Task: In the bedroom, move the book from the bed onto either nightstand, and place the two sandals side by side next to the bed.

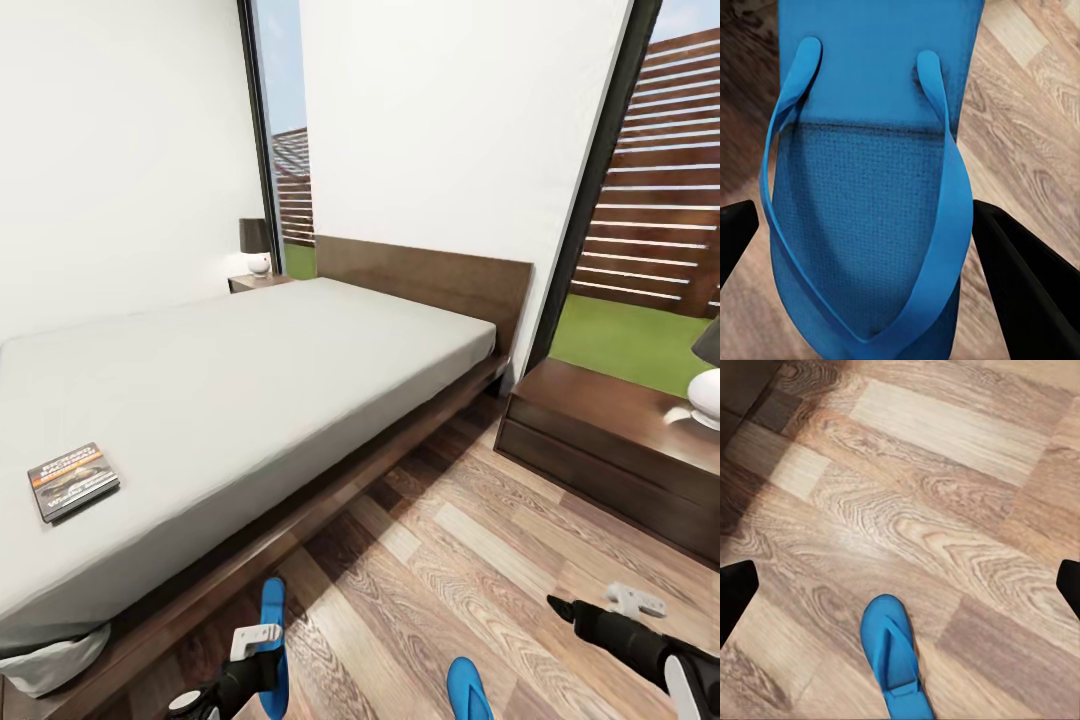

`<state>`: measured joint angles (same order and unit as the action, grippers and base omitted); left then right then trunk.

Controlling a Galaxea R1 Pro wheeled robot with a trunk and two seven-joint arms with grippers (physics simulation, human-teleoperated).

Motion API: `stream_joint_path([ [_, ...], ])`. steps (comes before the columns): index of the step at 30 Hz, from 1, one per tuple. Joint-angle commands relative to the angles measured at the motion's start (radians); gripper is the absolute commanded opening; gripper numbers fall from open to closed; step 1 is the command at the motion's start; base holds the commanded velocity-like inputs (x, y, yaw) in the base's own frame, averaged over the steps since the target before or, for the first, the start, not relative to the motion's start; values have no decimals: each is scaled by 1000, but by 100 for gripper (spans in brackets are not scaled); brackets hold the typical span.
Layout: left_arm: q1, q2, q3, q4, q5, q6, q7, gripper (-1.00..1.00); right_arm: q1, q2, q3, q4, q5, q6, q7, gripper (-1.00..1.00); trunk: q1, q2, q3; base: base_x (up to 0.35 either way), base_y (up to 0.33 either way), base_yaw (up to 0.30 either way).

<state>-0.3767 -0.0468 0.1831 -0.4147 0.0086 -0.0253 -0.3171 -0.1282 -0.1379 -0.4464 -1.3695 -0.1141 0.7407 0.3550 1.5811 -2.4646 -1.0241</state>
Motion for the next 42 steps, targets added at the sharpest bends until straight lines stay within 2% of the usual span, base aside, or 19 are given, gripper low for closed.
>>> stream_joint_path([
  [1, -1, -1, 7, 1, 0, -1, -7, -100, -1, 0, -6, 0, -24, 9, -1, 100, 0, 0, -1, 0, 0, 0],
  [3, -1, -1, 7, 1, 0, -1, -7, -100, -1, 0, -11, 0, -40, 12, -2, 100, 0, 0, -1, 0, 0, 0],
  [6, -1, -1, 7, 1, 1, -1, -7, -100, -1, 0, -11, 0, -42, 14, -1, 100, 0, 0, -1, 0, 0, 0],
  [7, -1, -1, 7, 0, 1, -1, -7, -100, -1, 0, -10, -1, -38, 13, -2, 100, 0, 0, -1, 0, 0, 0],
  [8, -1, -1, 7, 0, 1, -1, -7, -100, -1, 0, -8, -2, -13, 13, -4, 100, 4, -7, -4, 0, 0, 0],
  [9, -1, -1, 7, 0, 1, -1, -7, -100, -1, 1, -5, -3, 27, 13, -4, 100, 7, -14, -7, 0, 0, 0],
  [10, -1, -1, 7, 0, 1, -1, -7, -100, -1, 1, 21, -4, 168, 12, -5, 100, 11, -21, -10, 0, 0, 0],
  [11, -1, -1, 7, 0, 1, -1, -7, -100, -1, 1, 30, -4, 213, 11, -5, 100, 15, -28, -13, 0, 0, 0],
  [13, -1, -1, 7, 0, 0, -1, -7, -100, -1, 1, 70, -5, 397, 7, -4, 100, 19, -36, -20, 0, 0, 0],
  [15, -1, -1, 7, 0, 0, -1, -7, -100, -1, 1, 94, -7, 544, 3, -4, 100, 20, -36, -28, 0, 0, 0],
  [17, -1, -1, 7, 0, 0, -1, -6, -100, -1, 1, 103, -7, 610, 1, -4, 100, 21, -37, -36, 0, 0, 0],
  [19, -1, -1, 7, 0, 0, -1, -6, -100, -1, 1, 109, -9, 655, -1, -5, 100, 22, -37, -44, 0, 0, 0],
  [24, -1, -1, 8, 0, 0, -1, -6, -100, -1, 1, 113, -11, 683, -3, -7, 100, 24, -38, -63, 0, 0, 0],
  [38, -1, -1, 8, -3, 0, 0, -7, -100, -1, 1, 112, -12, 680, 4, 3, 100, 31, -41, -117, 0, 0, 0],
  [42, -1, -8, 5, -96, 7, 26, -14, -100, -1, 2, 112, -38, 677, 10, 4, 100, 32, -42, -133, 0, 0, 0],
])
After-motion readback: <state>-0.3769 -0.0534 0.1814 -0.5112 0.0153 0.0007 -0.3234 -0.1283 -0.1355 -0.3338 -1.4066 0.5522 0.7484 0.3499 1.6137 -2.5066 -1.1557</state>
